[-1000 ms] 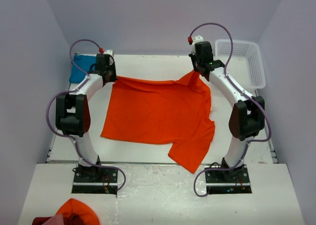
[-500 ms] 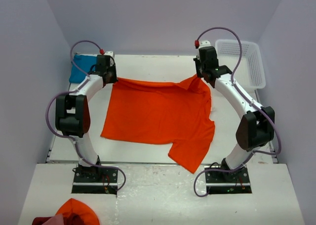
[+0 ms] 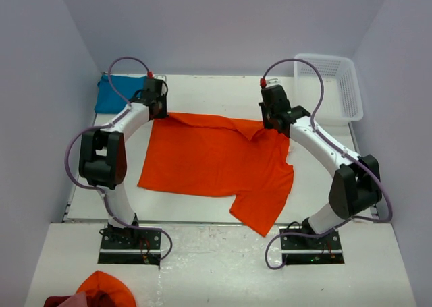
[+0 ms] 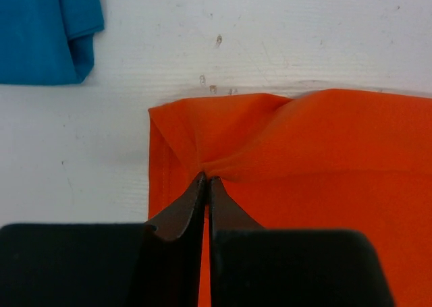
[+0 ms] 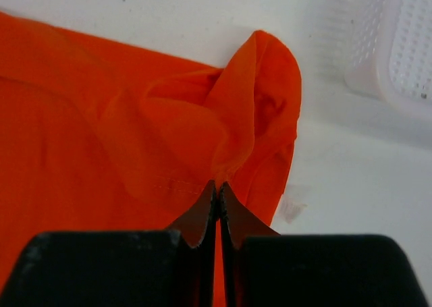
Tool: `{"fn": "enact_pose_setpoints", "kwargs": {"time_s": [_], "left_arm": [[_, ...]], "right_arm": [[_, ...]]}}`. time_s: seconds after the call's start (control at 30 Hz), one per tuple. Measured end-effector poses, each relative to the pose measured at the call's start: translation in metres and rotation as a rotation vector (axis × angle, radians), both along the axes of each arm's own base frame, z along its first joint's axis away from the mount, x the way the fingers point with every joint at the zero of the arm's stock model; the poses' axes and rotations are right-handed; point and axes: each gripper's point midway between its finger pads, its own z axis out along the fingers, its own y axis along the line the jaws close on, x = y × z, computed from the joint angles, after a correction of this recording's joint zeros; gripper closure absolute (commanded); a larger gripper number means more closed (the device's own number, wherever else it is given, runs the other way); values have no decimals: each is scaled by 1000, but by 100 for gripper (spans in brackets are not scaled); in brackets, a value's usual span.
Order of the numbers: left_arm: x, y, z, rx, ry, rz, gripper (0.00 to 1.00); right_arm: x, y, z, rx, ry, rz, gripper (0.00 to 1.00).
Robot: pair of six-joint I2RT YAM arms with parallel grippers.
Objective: Fold and stack the t-shirts
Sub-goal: Flatten out the tshirt
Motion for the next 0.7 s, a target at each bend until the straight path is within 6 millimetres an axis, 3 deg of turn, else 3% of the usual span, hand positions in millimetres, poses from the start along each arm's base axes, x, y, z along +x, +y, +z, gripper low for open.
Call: {"fn": "enact_pose_setpoints", "kwargs": {"time_s": [0.47, 0.7], "left_arm": [[-39, 24, -10, 168, 137, 102, 98], [-46, 28, -11, 193, 160, 124, 97]], "right_arm": [[-53, -5, -16, -25, 56, -56, 100], [-75, -1, -31, -45, 102, -58, 100]]}}
